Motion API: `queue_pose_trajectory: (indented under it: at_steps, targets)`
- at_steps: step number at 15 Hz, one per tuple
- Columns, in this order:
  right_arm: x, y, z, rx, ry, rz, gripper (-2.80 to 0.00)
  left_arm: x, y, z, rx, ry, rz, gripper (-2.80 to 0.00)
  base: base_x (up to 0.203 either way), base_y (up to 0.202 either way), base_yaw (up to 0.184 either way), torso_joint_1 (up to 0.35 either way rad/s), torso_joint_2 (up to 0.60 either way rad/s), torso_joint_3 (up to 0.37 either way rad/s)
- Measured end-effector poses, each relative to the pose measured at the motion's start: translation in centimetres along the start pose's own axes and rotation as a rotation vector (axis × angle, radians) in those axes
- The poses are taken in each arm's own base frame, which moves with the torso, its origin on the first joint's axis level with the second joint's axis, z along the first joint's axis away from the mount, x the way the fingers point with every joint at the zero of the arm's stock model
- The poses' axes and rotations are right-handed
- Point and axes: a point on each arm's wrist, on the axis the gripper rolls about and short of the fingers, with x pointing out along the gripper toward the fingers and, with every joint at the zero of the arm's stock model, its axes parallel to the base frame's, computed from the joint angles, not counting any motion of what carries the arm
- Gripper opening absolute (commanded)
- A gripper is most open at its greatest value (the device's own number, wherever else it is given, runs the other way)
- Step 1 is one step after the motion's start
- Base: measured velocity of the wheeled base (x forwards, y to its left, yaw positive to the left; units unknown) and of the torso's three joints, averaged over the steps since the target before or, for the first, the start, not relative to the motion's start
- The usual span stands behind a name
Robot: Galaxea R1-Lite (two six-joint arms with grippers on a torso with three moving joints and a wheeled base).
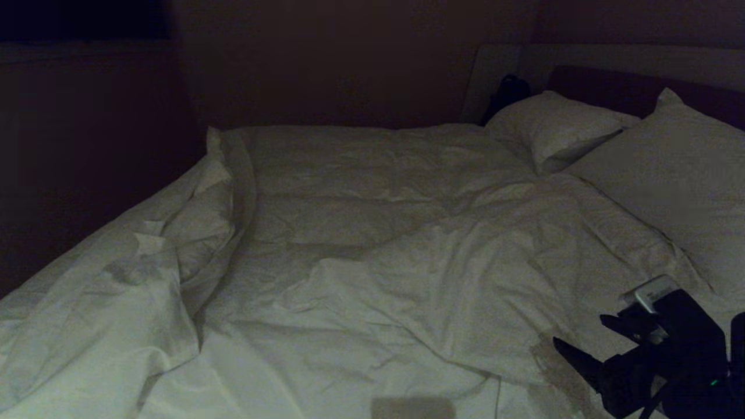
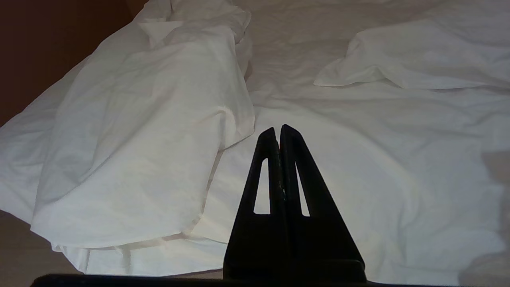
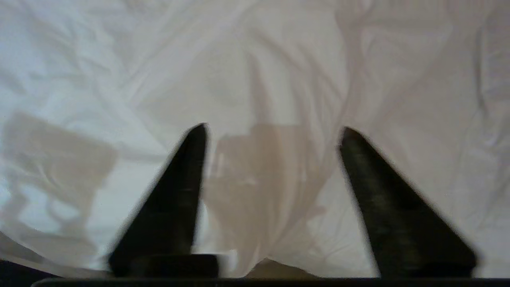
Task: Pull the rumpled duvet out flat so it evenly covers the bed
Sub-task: Flatten the corners of the folded blanket
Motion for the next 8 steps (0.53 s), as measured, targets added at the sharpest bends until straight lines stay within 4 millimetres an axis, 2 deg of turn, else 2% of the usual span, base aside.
queue_pose_trajectory:
  at_steps: [2,5,8]
  targets:
    - [0.6,0.4,0.2,-0.060,0.015,0.016,-2.80,0.0,0.0,0.0,0.000,0.000,0.000,-2.80,0.000,0.000,0.000,0.000,0.00,0.000]
    - [2.8,1.3,1.1,-0.139,0.044,0.026,-2.80,0.0,0.0,0.0,0.000,0.000,0.000,-2.80,0.000,0.000,0.000,0.000,0.00,0.000]
    - [5.1,3.3,1.9,-0.231,0.066,0.067,-2.80,0.0,0.0,0.0,0.000,-0.001,0.000,-2.80,0.000,0.000,0.000,0.000,0.00,0.000]
